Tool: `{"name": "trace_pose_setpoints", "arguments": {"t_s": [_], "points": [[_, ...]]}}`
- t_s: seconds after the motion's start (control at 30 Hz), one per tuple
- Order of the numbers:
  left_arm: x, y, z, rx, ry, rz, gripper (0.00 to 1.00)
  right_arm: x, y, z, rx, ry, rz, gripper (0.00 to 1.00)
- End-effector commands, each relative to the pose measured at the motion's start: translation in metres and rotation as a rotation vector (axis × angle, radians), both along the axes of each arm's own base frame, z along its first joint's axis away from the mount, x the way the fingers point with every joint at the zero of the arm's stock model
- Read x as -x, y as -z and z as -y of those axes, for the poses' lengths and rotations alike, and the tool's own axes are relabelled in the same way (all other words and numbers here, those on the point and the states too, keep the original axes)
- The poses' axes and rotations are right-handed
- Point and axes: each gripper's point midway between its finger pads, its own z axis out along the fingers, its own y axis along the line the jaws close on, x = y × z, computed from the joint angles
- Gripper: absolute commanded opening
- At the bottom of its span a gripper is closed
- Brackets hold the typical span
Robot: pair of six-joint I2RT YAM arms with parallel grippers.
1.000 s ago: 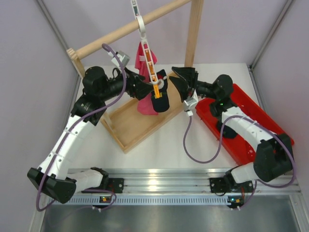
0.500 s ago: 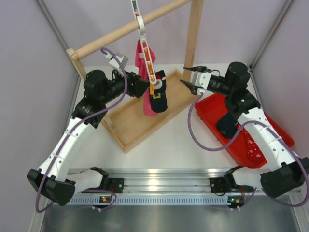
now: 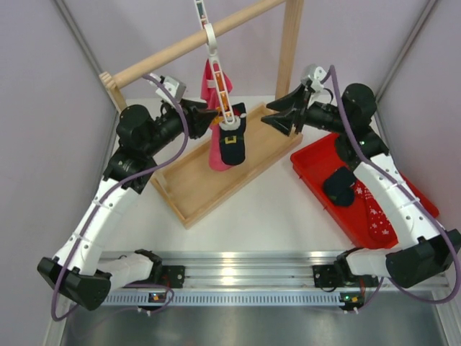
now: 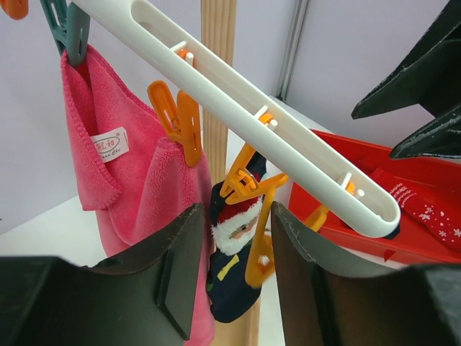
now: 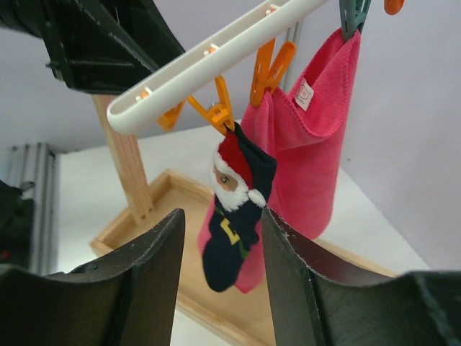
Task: Clip the socks to the hanger
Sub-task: Open the clamp at the hanger.
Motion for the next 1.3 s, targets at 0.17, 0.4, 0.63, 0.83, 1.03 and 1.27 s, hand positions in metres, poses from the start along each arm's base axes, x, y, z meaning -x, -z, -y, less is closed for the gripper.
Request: {"name": "trace_pose_setpoints", "arguments": {"t_s": [0.17, 0.4, 0.63, 0.83, 1.03, 1.27], "points": [[0.048, -0.059, 0.009, 0.106, 0.171, 0.141, 0.45, 0.029, -0.036, -0.011, -0.253, -0.059, -0.214, 0.46], [0.036, -0.055, 0.007, 0.132, 0.12, 0.093, 0.42, 0.041, -0.033, -0.012, -0.271, -0.038, -0.213, 0.5], [0.024, -0.046, 0.005, 0.134, 0.075, 0.034, 0.4, 0.059, -0.021, -0.035, -0.277, 0.023, -0.178, 0.6], [0.034, -0.042, 0.013, 0.125, 0.145, 0.017, 0.43, 0.042, -0.008, -0.045, -0.275, 0.116, -0.152, 0.65], [0.041, -0.031, 0.017, 0.124, 0.182, -0.03, 0.49, 0.027, 0.003, -0.054, -0.256, 0.131, -0.105, 0.65], [0.048, -0.022, 0.018, 0.149, 0.197, -0.079, 0.52, 0.015, 0.005, -0.06, -0.258, 0.152, -0.055, 0.56]]}}
